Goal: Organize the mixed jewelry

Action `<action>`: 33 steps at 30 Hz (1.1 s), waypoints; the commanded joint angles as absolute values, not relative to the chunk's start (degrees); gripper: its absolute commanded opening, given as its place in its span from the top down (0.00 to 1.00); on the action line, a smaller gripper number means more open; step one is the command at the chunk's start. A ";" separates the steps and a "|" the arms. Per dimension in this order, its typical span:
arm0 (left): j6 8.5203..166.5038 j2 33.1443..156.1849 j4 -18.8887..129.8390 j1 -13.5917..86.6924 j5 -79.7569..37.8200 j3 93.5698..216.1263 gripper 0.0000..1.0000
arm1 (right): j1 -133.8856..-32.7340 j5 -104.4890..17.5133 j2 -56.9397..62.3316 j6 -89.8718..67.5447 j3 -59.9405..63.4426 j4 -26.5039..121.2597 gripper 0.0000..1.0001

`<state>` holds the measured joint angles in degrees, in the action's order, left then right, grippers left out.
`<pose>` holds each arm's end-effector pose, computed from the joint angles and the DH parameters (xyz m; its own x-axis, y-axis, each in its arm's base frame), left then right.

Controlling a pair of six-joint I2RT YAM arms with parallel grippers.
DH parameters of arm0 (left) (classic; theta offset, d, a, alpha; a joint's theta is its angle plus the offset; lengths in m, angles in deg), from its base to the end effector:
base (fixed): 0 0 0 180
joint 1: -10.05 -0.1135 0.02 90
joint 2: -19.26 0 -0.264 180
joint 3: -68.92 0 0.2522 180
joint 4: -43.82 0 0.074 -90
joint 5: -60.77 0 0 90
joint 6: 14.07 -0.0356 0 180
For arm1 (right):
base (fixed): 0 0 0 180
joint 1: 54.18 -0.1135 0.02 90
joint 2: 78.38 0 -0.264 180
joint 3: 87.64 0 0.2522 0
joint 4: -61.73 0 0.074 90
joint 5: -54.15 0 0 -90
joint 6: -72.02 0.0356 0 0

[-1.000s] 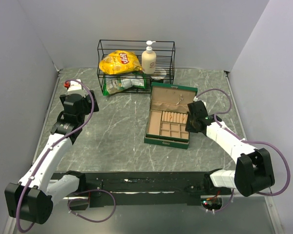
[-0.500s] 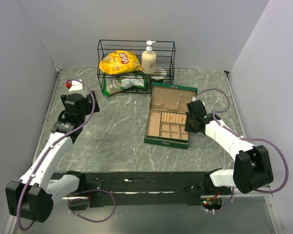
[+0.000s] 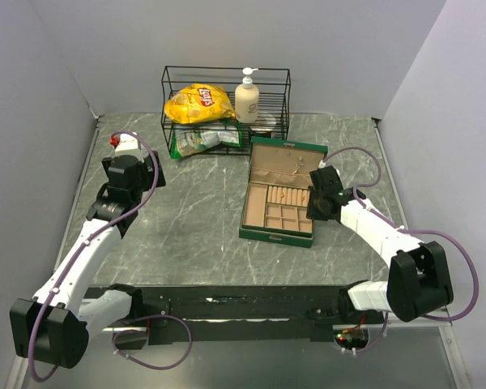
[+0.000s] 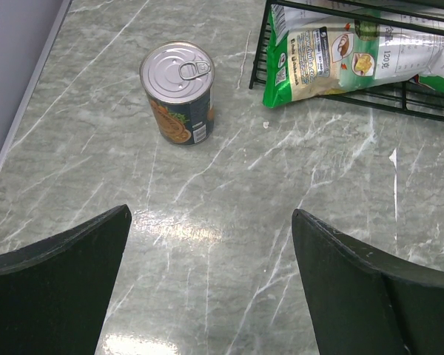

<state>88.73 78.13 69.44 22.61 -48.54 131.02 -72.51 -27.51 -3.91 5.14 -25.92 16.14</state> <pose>0.2317 -0.0396 0.3127 -0.3419 -0.1380 -0.9295 -0.1733 0.9815 -0.0820 0.2414 0.0745 0.2192 -0.8369 0.1320 -0.5312 0.0976 0.9909 0.0926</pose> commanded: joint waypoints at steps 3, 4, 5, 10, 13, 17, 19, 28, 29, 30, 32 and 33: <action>88.41 78.14 68.30 22.44 -47.69 133.39 0.04 | -72.11 -27.23 -5.70 6.72 -24.49 12.56 1.00; 88.41 78.15 68.30 22.44 -47.77 133.39 0.04 | -72.11 -27.32 -5.96 6.81 -24.58 12.47 1.00; 88.41 78.23 68.30 22.44 -47.77 133.48 0.04 | -72.11 -27.23 -6.22 6.81 -24.66 12.47 1.00; 88.41 78.41 68.39 22.36 -47.77 133.48 0.04 | -72.11 -27.14 -6.31 6.98 -25.01 11.85 1.00; 88.41 78.32 68.30 22.36 -47.86 133.48 0.04 | -71.94 -27.06 -5.96 7.33 -25.28 12.03 1.00; 88.41 78.50 68.30 22.36 -47.60 133.48 0.04 | -71.85 -28.02 -4.92 7.16 -25.72 13.78 1.00; 88.33 78.58 68.39 22.36 -47.42 133.57 0.04 | -72.02 -28.11 -3.60 7.25 -25.28 13.87 1.00; 88.32 78.67 68.30 22.36 -47.51 133.57 0.04 | -72.02 -27.06 -4.11 8.04 -26.33 15.01 0.81; 88.41 78.59 68.48 22.36 -47.42 133.65 0.04 | -72.02 -26.88 -4.29 8.21 -26.51 15.28 0.79; 88.33 78.76 68.48 22.36 -47.42 133.66 0.04 | -72.02 -26.62 -4.55 8.21 -26.60 15.36 0.76; 88.32 78.76 68.57 22.36 -47.34 133.66 0.04 | -71.85 -26.53 -4.38 8.13 -26.51 15.37 0.67; 88.32 78.76 68.48 22.36 -47.34 133.66 0.04 | -71.94 -26.10 -4.29 8.39 -26.34 15.10 0.66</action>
<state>88.73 78.52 69.44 22.61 -48.23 131.23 -72.31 -28.08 -4.10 7.91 -25.87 14.89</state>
